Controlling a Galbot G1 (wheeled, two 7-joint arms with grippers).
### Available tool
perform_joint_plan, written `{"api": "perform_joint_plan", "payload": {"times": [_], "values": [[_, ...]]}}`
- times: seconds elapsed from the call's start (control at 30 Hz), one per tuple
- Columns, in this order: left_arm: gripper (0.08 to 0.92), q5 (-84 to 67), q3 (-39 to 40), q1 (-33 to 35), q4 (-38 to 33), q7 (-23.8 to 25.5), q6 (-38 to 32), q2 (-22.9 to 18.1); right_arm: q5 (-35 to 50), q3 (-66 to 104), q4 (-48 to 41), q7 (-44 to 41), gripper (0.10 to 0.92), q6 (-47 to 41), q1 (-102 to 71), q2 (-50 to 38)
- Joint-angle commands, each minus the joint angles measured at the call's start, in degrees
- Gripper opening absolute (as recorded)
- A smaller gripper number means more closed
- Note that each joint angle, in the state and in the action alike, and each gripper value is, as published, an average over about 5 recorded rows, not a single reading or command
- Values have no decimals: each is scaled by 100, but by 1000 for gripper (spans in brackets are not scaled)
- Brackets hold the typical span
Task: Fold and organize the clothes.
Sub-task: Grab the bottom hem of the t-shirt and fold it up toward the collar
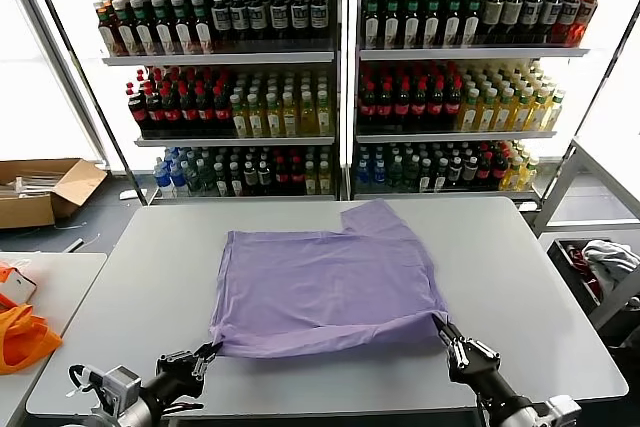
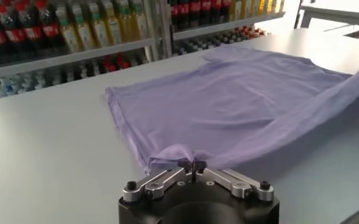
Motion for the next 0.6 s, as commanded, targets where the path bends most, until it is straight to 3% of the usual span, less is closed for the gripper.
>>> {"api": "perform_joint_plan", "payload": {"times": [0.03, 0.33, 0.6], "values": [[85, -448, 293, -898, 597, 350, 52, 691, 183, -83, -336, 196, 118, -80, 927, -30], [85, -591, 1213, -2421, 1503, 580, 55, 912, 190, -704, -1028, 365, 118, -172, 2021, -275], [85, -636, 2062, -3542, 2563, 524, 53, 581, -363, -1542, -1922, 297, 118, -289, 2692, -218]]}}
